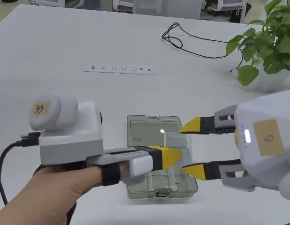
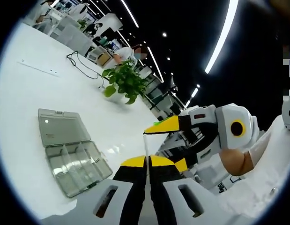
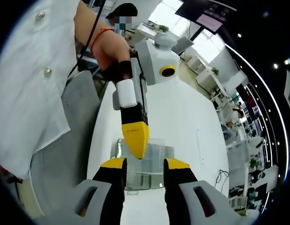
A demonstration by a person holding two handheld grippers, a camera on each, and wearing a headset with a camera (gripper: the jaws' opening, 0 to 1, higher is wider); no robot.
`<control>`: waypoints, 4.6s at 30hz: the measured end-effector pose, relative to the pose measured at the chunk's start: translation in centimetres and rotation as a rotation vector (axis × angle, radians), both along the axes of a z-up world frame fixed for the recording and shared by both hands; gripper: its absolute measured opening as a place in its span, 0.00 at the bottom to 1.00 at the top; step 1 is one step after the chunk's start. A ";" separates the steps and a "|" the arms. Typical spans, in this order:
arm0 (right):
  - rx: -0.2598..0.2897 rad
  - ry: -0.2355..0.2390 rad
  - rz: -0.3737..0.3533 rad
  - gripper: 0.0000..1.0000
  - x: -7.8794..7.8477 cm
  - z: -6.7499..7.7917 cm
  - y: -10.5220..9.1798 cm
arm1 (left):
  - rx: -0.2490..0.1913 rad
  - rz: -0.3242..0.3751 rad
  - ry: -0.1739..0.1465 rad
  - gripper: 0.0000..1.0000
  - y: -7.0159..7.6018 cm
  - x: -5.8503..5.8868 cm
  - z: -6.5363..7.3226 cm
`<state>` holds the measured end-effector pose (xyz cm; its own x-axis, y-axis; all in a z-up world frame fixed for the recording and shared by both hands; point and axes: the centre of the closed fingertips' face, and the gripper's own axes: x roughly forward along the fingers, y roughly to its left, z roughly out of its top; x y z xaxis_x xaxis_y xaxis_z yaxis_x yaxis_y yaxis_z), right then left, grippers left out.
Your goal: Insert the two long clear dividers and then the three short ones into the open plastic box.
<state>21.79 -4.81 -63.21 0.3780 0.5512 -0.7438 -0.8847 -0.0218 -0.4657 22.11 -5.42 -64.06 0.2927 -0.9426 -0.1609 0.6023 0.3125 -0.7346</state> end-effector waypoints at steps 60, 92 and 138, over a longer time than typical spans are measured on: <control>0.172 0.629 0.155 0.03 -3.9 0.4 1.2 | 0.127 -0.292 -0.606 0.00 0.3 -3.9 0.6; 0.220 0.567 0.086 0.03 -1.8 1.0 1.5 | 0.211 -0.108 -0.556 0.31 4.5 -1.1 -1.1; 0.239 0.571 -0.021 0.03 5.3 -9.5 4.1 | 0.428 -0.097 -0.467 1.00 8.6 0.6 -8.4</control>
<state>27.14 -0.70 -72.76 -0.0304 0.7246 -0.6885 -0.9948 0.0449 0.0912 22.73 3.14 -72.48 0.3396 -0.8490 -0.4049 0.8691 0.4478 -0.2100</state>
